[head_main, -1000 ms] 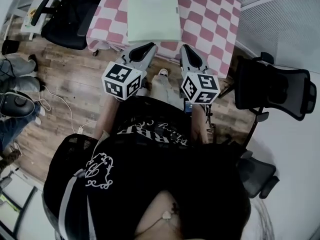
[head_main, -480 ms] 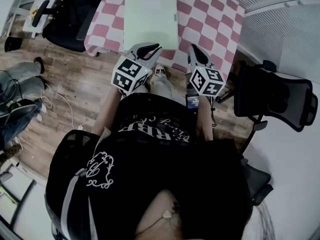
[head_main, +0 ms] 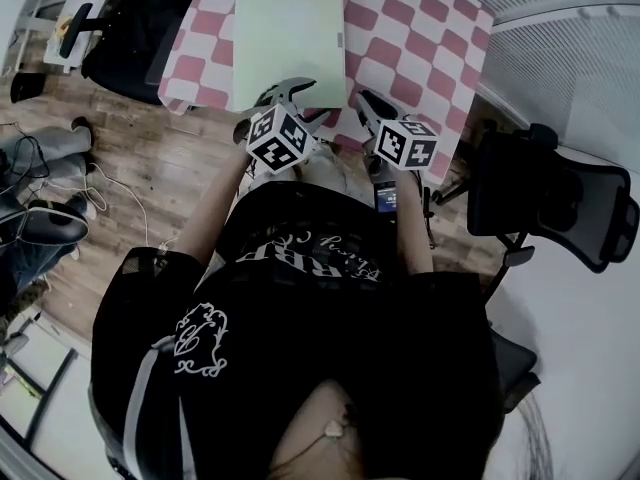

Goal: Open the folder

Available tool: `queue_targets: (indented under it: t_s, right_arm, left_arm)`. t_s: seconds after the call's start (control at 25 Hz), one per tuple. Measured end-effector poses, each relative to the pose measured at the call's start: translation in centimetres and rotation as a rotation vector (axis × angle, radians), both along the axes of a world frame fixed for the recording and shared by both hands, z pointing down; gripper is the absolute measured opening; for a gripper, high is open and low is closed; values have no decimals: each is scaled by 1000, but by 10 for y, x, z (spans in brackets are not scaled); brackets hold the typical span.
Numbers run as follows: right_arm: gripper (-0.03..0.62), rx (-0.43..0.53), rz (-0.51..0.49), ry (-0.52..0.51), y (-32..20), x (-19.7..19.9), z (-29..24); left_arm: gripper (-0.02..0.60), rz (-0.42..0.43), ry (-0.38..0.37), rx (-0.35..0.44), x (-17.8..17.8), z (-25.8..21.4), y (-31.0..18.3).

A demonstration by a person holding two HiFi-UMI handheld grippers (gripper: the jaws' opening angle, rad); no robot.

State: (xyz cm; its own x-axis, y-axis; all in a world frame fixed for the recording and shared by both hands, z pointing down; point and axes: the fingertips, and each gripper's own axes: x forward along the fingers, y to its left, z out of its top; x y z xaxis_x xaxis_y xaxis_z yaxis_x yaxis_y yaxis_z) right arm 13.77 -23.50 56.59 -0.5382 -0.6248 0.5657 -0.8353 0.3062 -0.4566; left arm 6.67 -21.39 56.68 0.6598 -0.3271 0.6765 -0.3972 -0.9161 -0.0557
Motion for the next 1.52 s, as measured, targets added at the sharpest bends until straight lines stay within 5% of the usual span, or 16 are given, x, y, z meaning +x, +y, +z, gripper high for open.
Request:
queue_targets:
  t_s: [0.2,0.44,0.92,1.28,1.52]
  right_arm:
    - [26,-84,6,-88,2,-4,24]
    - [81,-166,11,-156,8,-10,44]
    - [81,-242,75,-216,12,-5,52]
    - [67,-215,9,-17,24,1,65]
    - [67,-176,89,-206,11,-3,34]
  left_arm:
    - [302,148,-196,90,12,30,6]
    - [302,146,-248,102,16,45,-2]
    - [274,110,-245,74,13,47,-6]
    - [164,106,-232,39,15,38,1]
    - [138,112,-216,0,14,34,2]
